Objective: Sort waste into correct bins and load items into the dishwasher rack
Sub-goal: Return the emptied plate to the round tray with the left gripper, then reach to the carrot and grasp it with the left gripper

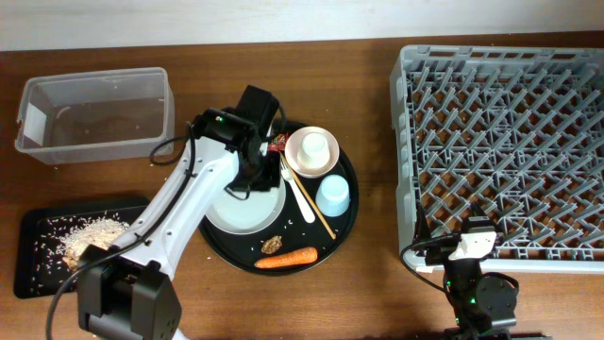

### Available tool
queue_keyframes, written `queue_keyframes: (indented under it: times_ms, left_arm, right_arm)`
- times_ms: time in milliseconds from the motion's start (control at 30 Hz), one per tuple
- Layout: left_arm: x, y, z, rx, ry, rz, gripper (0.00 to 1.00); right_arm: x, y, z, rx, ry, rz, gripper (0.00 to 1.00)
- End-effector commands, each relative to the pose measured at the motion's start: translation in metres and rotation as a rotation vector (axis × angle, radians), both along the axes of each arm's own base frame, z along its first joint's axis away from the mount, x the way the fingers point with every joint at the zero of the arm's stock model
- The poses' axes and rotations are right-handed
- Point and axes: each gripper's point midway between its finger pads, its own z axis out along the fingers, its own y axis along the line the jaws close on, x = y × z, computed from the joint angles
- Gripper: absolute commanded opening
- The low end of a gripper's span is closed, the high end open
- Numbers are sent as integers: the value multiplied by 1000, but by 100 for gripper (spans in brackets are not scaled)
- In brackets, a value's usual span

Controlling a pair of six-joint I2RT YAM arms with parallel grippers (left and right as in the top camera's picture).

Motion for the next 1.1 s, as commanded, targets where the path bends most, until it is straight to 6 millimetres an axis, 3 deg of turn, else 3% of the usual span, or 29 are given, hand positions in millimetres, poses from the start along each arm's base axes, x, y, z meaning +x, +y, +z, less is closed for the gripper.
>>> queue_keyframes:
  times_ms: [0, 67, 200, 533, 567, 600, 700, 800, 900, 933, 1000, 1067]
  left_arm:
    - [-21, -4, -1, -11, 88, -28, 7]
    - [-24, 2, -1, 24, 100, -17, 1]
    - [-19, 26, -2, 97, 93, 88, 0]
    - [-6, 154, 4, 196, 113, 519, 0]
    - [-6, 169, 4, 184, 118, 569, 1]
    - [-7, 176, 4, 162, 129, 602, 8]
    - [-7, 166, 3, 37, 158, 501, 19]
    - [-9, 137, 6, -94, 177, 324, 20]
    - [-20, 106, 7, -90, 213, 226, 20]
    - [-23, 93, 7, -85, 218, 184, 24]
    - [-30, 69, 5, -73, 228, 100, 41]
    - [-40, 46, 2, -62, 237, 20, 47]
  right_arm:
    - [0, -2, -3, -6, 5, -5, 99]
    - [0, -2, -3, -6, 5, -5, 99]
    - [0, -2, -3, -6, 5, -6, 99]
    - [0, -2, -3, -6, 5, -5, 99]
    - [0, -2, -3, -6, 5, -6, 99]
    - [0, -2, -3, -6, 5, -5, 98]
    - [0, -2, -3, -6, 5, -6, 99]
    - [0, -2, -3, -6, 5, -6, 99]
    - [0, -2, -3, -6, 5, -6, 99]
    - [0, -2, -3, -6, 5, -5, 99]
    - [0, -2, -3, -6, 5, -6, 99]
    - [0, -2, -3, -6, 5, -5, 99]
